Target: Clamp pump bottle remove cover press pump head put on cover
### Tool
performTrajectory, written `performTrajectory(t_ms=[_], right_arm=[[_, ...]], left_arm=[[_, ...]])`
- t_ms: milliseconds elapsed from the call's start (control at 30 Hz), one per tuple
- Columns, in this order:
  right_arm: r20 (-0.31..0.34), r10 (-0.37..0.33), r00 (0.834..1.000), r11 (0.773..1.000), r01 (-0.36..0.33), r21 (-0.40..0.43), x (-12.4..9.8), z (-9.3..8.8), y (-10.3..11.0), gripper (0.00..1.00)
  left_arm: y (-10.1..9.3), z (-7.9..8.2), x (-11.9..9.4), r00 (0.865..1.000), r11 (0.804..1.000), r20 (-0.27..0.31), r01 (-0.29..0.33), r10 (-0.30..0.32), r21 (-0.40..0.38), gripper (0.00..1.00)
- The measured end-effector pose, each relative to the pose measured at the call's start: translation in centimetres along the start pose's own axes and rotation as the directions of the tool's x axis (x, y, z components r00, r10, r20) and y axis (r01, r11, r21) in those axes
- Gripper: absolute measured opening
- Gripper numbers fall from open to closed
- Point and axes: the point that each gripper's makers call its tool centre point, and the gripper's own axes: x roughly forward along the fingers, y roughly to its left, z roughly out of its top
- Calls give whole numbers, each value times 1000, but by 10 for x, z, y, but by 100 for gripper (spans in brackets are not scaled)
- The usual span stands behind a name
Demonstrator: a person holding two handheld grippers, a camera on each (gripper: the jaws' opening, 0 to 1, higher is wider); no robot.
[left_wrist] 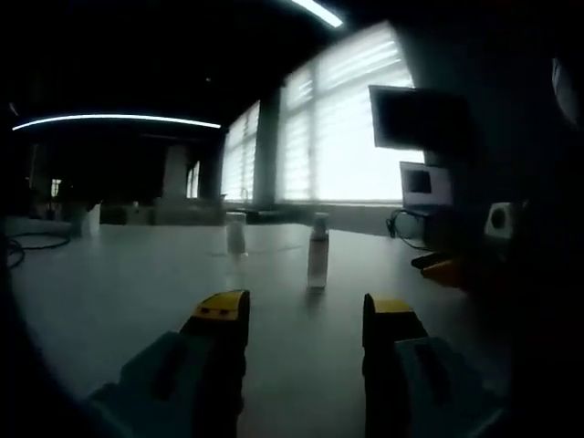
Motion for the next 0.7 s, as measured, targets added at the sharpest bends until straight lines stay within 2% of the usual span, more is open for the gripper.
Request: performTrajectory(t_ms=[100,133,300,400,500,700], right_arm=[[-9,-1,1000,1000,1,-4,0,-2,-1,21],[-11,3,1000,1000,-3,-6,0,-3,0,21],[-8,5,1000,1000,-5,-12,0,-2,0,21],[-6,-1,1000,1000,1,-10,-1,-2,-1,21],[-12,-8,1000,1000,7,-11,0,-3,-1,21],[-20,-16,1000,1000,16,-15,1,-4,-3,21]], left_arm=[[1,0,14,1000,1000,6,-4,4,-5,40],[2,-1,18,1000,1000,7,-9,9,16,40],[3,-11,40,1000,999,1,-31,31,25,40],[-7,-5,47,1000,999,15,-11,10,45,40],[-8,-1,57,1000,999,17,1,-1,45,40],[-17,-1,79,1000,999,4,7,-7,44,40]])
